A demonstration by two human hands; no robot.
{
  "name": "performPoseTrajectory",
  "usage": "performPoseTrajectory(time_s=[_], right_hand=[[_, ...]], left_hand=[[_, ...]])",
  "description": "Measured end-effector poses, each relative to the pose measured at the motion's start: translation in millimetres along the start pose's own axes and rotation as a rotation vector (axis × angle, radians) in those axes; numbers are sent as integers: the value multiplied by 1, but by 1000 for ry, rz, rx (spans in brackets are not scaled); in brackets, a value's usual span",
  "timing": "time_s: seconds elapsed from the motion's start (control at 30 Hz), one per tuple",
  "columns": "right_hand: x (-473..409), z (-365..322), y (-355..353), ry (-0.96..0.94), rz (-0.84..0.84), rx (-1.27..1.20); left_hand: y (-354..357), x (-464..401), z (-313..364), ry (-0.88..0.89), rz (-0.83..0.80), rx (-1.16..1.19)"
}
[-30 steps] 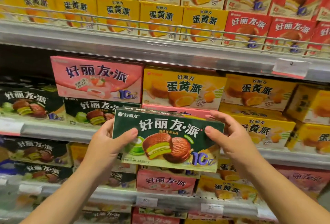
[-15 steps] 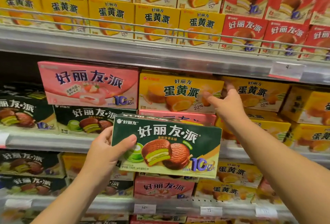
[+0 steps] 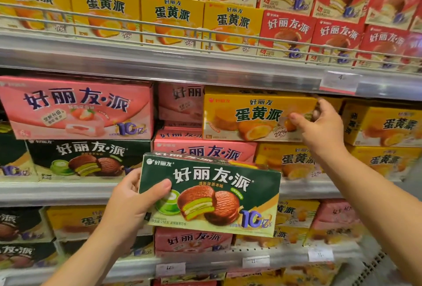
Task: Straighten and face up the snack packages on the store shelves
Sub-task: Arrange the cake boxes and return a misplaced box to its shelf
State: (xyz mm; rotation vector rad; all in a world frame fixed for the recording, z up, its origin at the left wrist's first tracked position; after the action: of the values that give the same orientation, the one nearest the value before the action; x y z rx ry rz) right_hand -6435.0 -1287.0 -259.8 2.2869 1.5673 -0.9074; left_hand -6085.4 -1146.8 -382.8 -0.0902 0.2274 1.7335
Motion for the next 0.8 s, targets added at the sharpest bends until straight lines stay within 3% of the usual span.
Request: performPoseTrajectory(time_s=[0.17, 0.33, 0.57, 0.8], right_hand=[[-9, 23, -59, 21, 112, -25], [-29, 44, -97, 9, 122, -61], [-50, 67, -114, -40, -34, -135], [-56, 80, -112, -57, -64, -132]], left_hand=[[43, -5, -6, -27, -62, 9], [104, -13, -9, 17, -56, -11], [200, -9, -20, 57, 28, -59], [228, 6, -27, 40, 127, -70]])
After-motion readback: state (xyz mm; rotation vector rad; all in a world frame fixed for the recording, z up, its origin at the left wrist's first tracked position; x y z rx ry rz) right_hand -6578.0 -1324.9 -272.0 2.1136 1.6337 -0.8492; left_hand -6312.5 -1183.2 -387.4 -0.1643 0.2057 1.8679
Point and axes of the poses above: each hand's wrist, its own x-axis away from the middle knuckle, its own y-axis out of the palm, z = x × y, the point moved 1 cm from there along -x, towards the middle knuckle, and after that the axes turned 10 degrees about -x, right-handed, at the moved point
